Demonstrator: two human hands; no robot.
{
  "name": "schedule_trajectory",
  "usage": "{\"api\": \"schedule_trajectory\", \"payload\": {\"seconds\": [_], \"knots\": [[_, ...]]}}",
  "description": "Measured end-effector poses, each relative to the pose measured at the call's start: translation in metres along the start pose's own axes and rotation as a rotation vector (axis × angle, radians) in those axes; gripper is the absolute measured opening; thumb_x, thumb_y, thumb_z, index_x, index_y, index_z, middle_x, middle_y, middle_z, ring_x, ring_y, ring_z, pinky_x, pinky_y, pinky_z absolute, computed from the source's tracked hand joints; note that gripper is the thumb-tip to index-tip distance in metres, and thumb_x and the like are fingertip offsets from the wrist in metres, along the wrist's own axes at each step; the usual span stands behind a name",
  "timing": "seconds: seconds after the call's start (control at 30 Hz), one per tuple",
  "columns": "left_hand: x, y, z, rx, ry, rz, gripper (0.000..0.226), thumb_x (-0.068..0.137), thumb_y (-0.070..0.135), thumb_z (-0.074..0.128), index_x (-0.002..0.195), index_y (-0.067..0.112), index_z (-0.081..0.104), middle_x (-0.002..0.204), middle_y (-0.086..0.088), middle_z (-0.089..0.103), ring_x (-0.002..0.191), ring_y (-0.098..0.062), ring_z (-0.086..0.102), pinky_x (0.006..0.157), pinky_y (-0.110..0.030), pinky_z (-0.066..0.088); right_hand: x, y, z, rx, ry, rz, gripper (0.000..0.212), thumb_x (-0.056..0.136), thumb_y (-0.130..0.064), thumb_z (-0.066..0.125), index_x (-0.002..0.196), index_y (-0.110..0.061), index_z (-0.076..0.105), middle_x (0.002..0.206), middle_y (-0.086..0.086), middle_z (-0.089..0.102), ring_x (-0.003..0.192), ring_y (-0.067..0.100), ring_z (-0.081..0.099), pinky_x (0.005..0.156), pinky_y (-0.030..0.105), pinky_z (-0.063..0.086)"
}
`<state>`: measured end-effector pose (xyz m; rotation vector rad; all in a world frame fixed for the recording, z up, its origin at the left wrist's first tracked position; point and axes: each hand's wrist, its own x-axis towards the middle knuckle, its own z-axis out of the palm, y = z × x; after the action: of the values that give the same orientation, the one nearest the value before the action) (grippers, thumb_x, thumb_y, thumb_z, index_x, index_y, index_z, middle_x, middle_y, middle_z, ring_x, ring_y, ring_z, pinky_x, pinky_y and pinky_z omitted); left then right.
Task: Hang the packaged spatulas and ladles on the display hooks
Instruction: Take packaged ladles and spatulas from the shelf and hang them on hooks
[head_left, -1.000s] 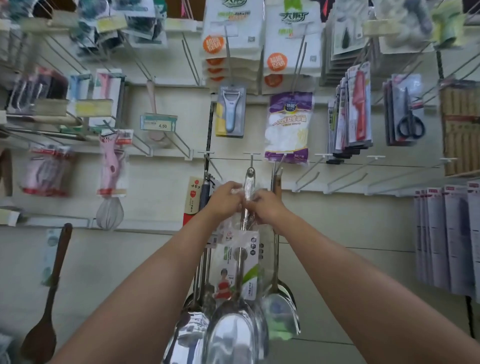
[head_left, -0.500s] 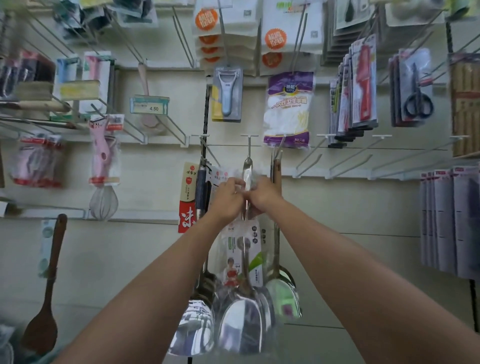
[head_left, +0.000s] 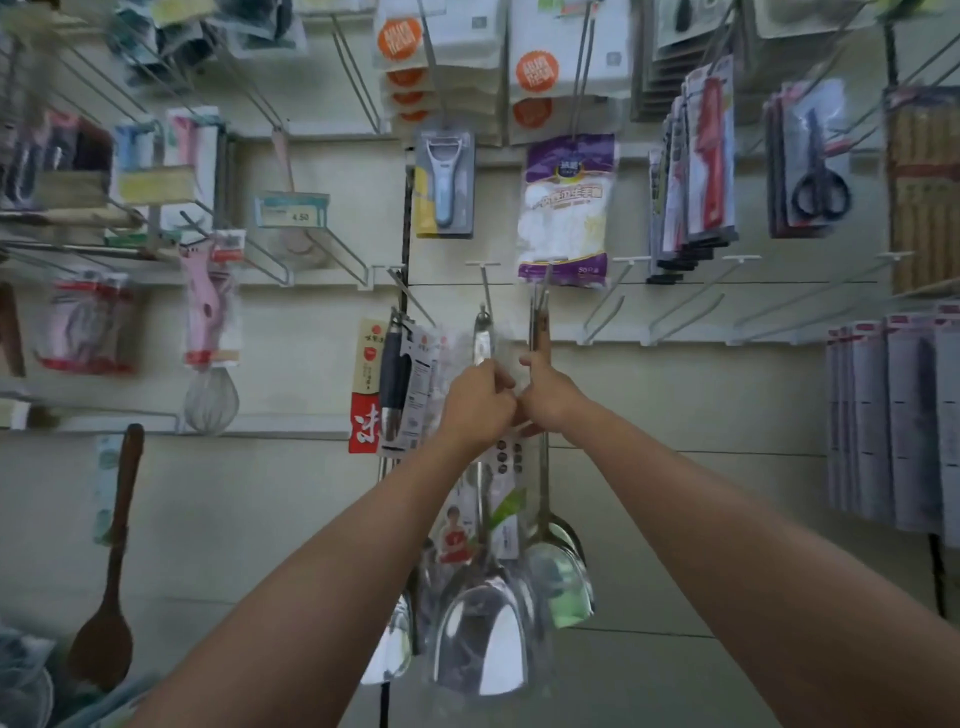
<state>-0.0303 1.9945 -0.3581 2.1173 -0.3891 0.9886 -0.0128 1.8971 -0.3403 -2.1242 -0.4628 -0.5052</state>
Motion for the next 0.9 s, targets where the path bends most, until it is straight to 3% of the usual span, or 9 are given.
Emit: {"api": "schedule_trajectory", "payload": {"seconds": [0.1,0.2,0.27,0.37,0.6,0.73,0.9], "knots": [[-0.008,0.008,0.014,-0.025,-0.058,-0.020,0.026,0.086,0.002,0.046,0.108,0.003,0.062,0.107,-0.014,0.065,0.100,-0.028,0.060,0.077,-0.029,0.045,-0.009,0.012,-0.019,-0.011,-0.038,0.040,0.061,0.089,-0.006,0.056,0.142,-0.014,0.029,0.097,0.014,0.060,0.065,0.020,0.060,0.060,0.030,0.054],[-0.017,0.013,0.035,-0.096,-0.098,-0.038,0.024,0.088,0.004,0.045,0.103,0.003,0.064,0.103,-0.018,0.067,0.092,-0.030,0.062,0.074,-0.032,0.049,-0.020,0.029,-0.036,0.014,-0.064,0.065,0.050,0.088,-0.010,0.061,0.132,-0.010,0.037,0.093,0.015,0.063,0.072,0.023,0.063,0.066,0.031,0.055],[-0.027,0.016,0.057,-0.225,-0.150,-0.097,0.020,0.088,0.000,0.043,0.096,0.003,0.061,0.094,-0.020,0.066,0.075,-0.026,0.061,0.064,-0.030,0.050,-0.031,0.049,-0.048,0.018,-0.053,0.088,0.049,0.089,-0.014,0.062,0.131,-0.011,0.037,0.087,0.013,0.063,0.072,0.021,0.063,0.069,0.032,0.055],[-0.043,0.013,0.088,-0.356,-0.228,-0.211,0.018,0.090,-0.003,0.037,0.095,0.003,0.054,0.077,-0.013,0.059,0.062,-0.018,0.055,0.056,-0.025,0.045,-0.044,0.085,-0.060,0.026,-0.045,0.132,0.048,0.091,-0.016,0.061,0.132,-0.009,0.038,0.082,0.012,0.062,0.066,0.020,0.062,0.064,0.031,0.054],[-0.087,-0.007,0.165,-0.354,-0.376,-0.333,0.021,0.092,0.004,0.039,0.097,0.001,0.059,0.085,-0.013,0.061,0.063,-0.019,0.058,0.055,-0.023,0.045,-0.077,0.176,-0.069,0.061,-0.101,0.291,0.044,0.090,-0.023,0.063,0.125,-0.006,0.043,0.084,0.014,0.064,0.062,0.020,0.064,0.051,0.026,0.052],[-0.114,-0.024,0.200,-0.308,-0.465,-0.370,0.026,0.093,0.007,0.041,0.107,-0.002,0.062,0.091,-0.014,0.064,0.072,-0.022,0.060,0.061,-0.023,0.047,-0.091,0.220,-0.051,0.062,-0.147,0.347,0.037,0.091,-0.022,0.061,0.120,-0.004,0.049,0.082,0.013,0.064,0.061,0.020,0.064,0.051,0.025,0.052],[-0.141,-0.056,0.233,-0.281,-0.567,-0.443,0.027,0.093,0.005,0.042,0.108,-0.004,0.062,0.092,-0.014,0.061,0.066,-0.016,0.057,0.061,-0.022,0.045,-0.101,0.269,-0.024,0.087,-0.189,0.415,0.029,0.091,-0.022,0.061,0.114,-0.006,0.052,0.080,0.011,0.064,0.061,0.019,0.064,0.052,0.025,0.051]]}}
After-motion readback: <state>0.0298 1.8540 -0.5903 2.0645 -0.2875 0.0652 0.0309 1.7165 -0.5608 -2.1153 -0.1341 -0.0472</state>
